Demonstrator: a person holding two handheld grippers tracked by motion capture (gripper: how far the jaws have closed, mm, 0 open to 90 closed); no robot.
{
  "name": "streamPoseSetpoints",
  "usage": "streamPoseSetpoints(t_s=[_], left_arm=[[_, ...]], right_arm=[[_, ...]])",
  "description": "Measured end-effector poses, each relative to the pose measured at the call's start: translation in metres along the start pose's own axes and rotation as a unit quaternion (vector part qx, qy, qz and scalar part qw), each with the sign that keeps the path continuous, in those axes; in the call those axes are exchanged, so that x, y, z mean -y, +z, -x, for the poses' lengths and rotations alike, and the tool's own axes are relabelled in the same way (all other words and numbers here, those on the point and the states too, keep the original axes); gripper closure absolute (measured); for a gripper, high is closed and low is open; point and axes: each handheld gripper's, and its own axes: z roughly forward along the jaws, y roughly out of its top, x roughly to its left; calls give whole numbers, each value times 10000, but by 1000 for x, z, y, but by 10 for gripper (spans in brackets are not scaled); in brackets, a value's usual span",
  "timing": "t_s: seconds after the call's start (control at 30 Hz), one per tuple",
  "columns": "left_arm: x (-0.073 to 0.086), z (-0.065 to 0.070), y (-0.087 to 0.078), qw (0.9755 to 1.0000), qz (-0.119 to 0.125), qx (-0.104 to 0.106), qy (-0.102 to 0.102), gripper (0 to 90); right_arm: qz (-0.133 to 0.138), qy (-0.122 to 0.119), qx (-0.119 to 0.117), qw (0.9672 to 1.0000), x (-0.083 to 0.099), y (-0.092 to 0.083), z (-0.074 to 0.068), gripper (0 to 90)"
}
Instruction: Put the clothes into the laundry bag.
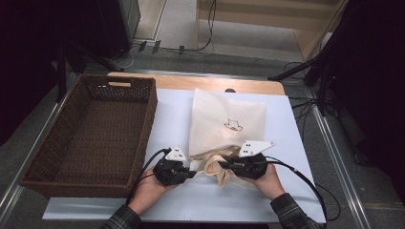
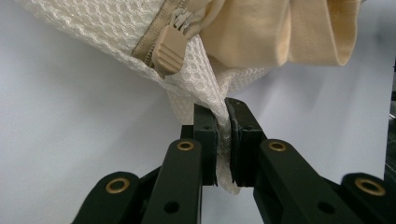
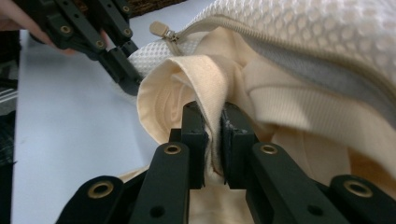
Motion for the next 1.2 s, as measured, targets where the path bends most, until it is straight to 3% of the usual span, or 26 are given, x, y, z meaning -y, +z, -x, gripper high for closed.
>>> streamPoseSetpoints(t_s=[0.43, 0.7, 0.87, 1.03, 1.13, 1.2], left_arm=[[0, 0, 0, 10000, -50, -1, -2, 836], [-1, -2, 2, 9999, -128, 33, 17, 838], [-1, -2, 3, 9999, -146, 55, 15, 839], [-1, -3, 4, 9998, -178, 55, -20, 838], [-1, -3, 4, 9998, -192, 55, -28, 838], [-1, -3, 3, 9998, -185, 51, -12, 836]], right_arm=[[34, -17, 386, 9992, -15, 28, -2, 822], [28, -27, 684, 9976, -17, 45, -1, 822], [51, 99, 776, 9969, -16, 56, 6, 824], [41, 50, 896, 9960, -14, 65, 8, 822], [-9, 27, 907, 9959, -15, 64, 5, 787], [-42, 32, 800, 9968, -17, 56, 3, 716]])
